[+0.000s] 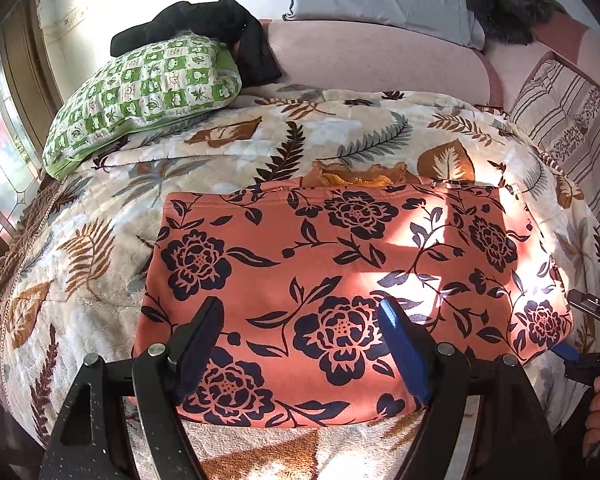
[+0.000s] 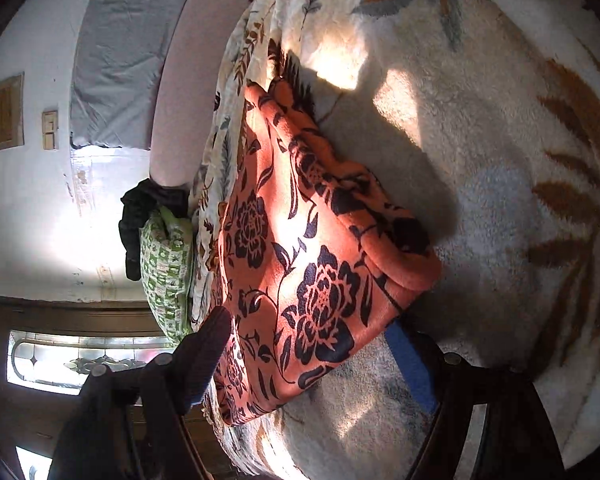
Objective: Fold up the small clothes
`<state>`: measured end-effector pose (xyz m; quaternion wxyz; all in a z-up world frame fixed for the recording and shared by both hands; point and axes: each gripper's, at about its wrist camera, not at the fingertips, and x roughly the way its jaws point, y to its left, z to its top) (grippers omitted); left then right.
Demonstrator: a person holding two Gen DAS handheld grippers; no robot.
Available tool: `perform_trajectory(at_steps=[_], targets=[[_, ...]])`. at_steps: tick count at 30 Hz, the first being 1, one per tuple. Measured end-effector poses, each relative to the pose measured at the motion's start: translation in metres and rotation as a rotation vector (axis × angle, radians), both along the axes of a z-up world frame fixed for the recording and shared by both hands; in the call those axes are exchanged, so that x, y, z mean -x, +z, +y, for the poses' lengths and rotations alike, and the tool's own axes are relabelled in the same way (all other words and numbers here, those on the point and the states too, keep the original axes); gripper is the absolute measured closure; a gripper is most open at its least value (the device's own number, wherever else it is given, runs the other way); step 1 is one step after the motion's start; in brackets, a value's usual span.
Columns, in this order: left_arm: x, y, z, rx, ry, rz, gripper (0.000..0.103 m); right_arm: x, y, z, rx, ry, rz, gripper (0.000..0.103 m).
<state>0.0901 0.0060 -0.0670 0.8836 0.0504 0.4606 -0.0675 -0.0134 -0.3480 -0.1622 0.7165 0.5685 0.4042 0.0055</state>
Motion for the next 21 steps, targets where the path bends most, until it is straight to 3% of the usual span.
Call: perform_trajectory(at_steps=[5,7,8,9,12,14,15,17,18,19,20,21], targets=[[-0.004,-0.008,0.002,0.01,0.004,0.021,0.023,-0.016,-0.004,-0.002,0.028,-0.009,-0.004,0.026],[-0.006,-0.013,0.003,0.013,0.011,0.032,0.023,-0.024,-0.006,0.0,0.059,0.021,0.01,0.055],[-0.006,-0.015,0.004,0.014,0.013,0.038,0.023,-0.028,-0.007,0.002,0.073,0.055,0.021,0.094],[-0.007,-0.018,0.004,0.014,0.014,0.042,0.023,-0.029,-0.004,0.005,0.104,0.07,0.024,0.094],[-0.011,-0.023,0.003,0.017,0.026,0.042,0.023,-0.025,0.031,0.019,0.278,0.115,-0.031,0.094],[-0.018,-0.03,-0.002,0.026,0.025,0.061,0.023,-0.027,0.036,0.023,0.356,0.144,-0.021,0.092],[-0.021,-0.034,-0.006,0.024,0.017,0.066,0.023,-0.032,0.026,0.021,0.36,0.17,0.023,0.089],[-0.025,-0.041,-0.014,-0.005,-0.011,0.077,0.023,-0.034,0.001,0.011,0.25,0.205,0.115,0.083],[-0.026,-0.042,-0.016,-0.012,-0.02,0.071,0.023,-0.027,0.003,0.004,0.221,0.183,0.078,0.073],[-0.027,-0.043,-0.016,-0.011,-0.022,0.061,0.023,-0.022,0.011,-0.001,0.254,0.173,0.064,0.064],[-0.029,-0.045,-0.017,-0.008,-0.02,0.059,0.023,-0.016,0.02,-0.008,0.284,0.159,0.047,0.042],[-0.032,-0.049,-0.018,-0.004,-0.019,0.067,0.023,-0.01,0.029,-0.017,0.29,0.129,0.008,0.03]])
